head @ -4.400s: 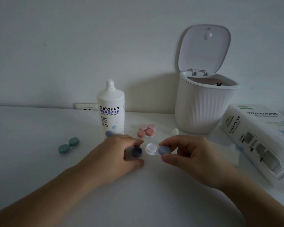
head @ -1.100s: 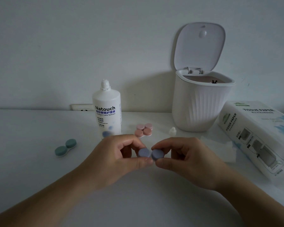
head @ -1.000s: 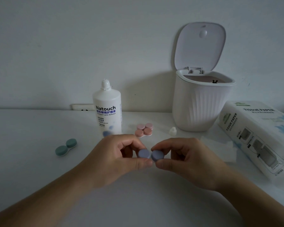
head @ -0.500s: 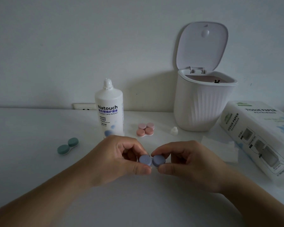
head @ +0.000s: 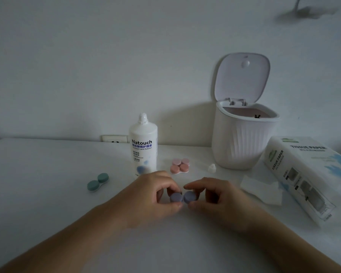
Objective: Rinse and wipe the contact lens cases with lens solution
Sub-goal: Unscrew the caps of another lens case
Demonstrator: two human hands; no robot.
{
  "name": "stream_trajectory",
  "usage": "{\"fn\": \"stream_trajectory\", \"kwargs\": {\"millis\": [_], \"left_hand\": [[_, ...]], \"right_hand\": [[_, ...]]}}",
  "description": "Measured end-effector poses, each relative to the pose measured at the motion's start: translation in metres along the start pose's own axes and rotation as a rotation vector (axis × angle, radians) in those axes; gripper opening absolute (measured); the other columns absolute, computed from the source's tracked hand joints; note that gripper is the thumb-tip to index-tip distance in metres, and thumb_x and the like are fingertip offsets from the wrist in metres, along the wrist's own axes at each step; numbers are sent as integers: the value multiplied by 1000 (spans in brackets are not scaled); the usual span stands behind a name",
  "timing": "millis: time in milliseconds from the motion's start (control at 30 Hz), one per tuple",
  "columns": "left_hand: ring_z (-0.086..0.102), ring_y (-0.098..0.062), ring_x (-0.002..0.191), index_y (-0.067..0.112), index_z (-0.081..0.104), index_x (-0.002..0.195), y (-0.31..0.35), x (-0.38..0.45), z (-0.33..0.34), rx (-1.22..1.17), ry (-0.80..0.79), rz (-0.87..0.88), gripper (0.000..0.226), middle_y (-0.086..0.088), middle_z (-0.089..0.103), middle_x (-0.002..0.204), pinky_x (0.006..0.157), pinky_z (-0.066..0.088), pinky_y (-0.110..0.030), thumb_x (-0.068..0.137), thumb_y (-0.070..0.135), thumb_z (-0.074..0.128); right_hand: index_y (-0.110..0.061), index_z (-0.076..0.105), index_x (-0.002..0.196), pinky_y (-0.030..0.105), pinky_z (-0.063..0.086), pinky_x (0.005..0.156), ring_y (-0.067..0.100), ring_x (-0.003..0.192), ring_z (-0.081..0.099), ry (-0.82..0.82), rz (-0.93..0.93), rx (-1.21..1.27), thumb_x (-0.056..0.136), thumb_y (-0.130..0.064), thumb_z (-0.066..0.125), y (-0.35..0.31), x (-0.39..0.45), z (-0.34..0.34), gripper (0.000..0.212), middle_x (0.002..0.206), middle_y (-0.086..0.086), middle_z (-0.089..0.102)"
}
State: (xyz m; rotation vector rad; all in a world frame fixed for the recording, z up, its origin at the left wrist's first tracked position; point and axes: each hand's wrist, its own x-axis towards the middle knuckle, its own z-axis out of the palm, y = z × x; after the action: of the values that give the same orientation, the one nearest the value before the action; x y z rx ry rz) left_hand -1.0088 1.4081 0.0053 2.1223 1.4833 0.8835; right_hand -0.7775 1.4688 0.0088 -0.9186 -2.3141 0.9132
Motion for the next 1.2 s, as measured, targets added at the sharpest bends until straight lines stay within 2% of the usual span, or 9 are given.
{"fn": "stream_trajectory", "kwargs": {"millis": [67, 133, 267, 367, 567, 733, 800, 1067, 1200], "left_hand": [[56, -10, 70, 38, 68, 96, 1, -1, -7, 144, -23, 33, 25, 24, 57, 95, 62, 47, -25, 79, 56, 65], [56, -9, 68, 40, 67, 96, 1, -4, -15, 185, 5, 55, 29, 29, 55, 93, 62, 46, -23, 79, 62, 60], [54, -10, 64, 43, 65, 98, -8, -25, -28, 218, 83, 54, 23, 29, 55, 91, 58, 43, -22, 80, 57, 61], [53, -10, 62, 46, 65, 95, -21, -48, -44, 240, 148, -29, 21, 23, 59, 98, 56, 42, -20, 78, 58, 62], [53, -3, 61, 39, 66, 86, -43, -77, -70, 314, 262, -176, 11, 16, 61, 92, 57, 39, -20, 82, 41, 76], [58, -2, 73, 36, 65, 82, -49, -77, -74, 411, 348, -252, 15, 15, 59, 83, 63, 48, -26, 81, 46, 75], [59, -4, 72, 34, 64, 80, -51, -75, -73, 445, 376, -274, 17, 15, 58, 81, 65, 50, -28, 81, 48, 73], [57, -5, 71, 29, 62, 78, -53, -68, -70, 555, 321, -360, 21, 12, 56, 79, 65, 45, -25, 81, 49, 70], [58, -4, 74, 29, 60, 80, -55, -65, -71, 557, 255, -401, 26, 12, 57, 82, 67, 44, -23, 81, 53, 69]], "right_hand": [[-45, 68, 112, 12, 37, 57, 0, 58, 42, 35, 23, 89, 77, -38, 84, 0, 0, 2, 38, 95, -17, 67], [-40, 69, 113, 13, 38, 56, 0, 57, 43, 69, 37, 90, 77, -42, 82, 1, 1, 1, 39, 95, -13, 67], [-34, 72, 105, 13, 41, 57, -1, 57, 44, 137, 75, 40, 85, -26, 78, 3, 8, 0, 23, 88, -10, 68], [-34, 72, 101, 12, 44, 57, -2, 56, 48, 150, 94, -27, 86, -26, 77, 3, 19, -8, 17, 82, -12, 65], [-45, 66, 98, 14, 44, 59, -2, 59, 55, 199, 118, -269, 82, -51, 68, 12, 60, -16, 17, 82, -14, 67], [-40, 70, 101, 28, 53, 76, 5, 77, 62, 216, 145, -415, 83, -63, 64, 28, 84, -3, 30, 85, -12, 66], [-39, 70, 103, 31, 52, 75, 9, 79, 61, 216, 136, -460, 86, -60, 60, 30, 87, 2, 29, 85, -12, 63], [-39, 61, 89, 26, 38, 62, 10, 77, 52, 140, 102, -550, 89, -54, 55, 24, 88, 13, 16, 84, -14, 51], [-31, 64, 91, 27, 46, 65, 11, 78, 57, 143, 113, -534, 86, -47, 58, 23, 89, 11, 18, 84, -12, 56]]}}
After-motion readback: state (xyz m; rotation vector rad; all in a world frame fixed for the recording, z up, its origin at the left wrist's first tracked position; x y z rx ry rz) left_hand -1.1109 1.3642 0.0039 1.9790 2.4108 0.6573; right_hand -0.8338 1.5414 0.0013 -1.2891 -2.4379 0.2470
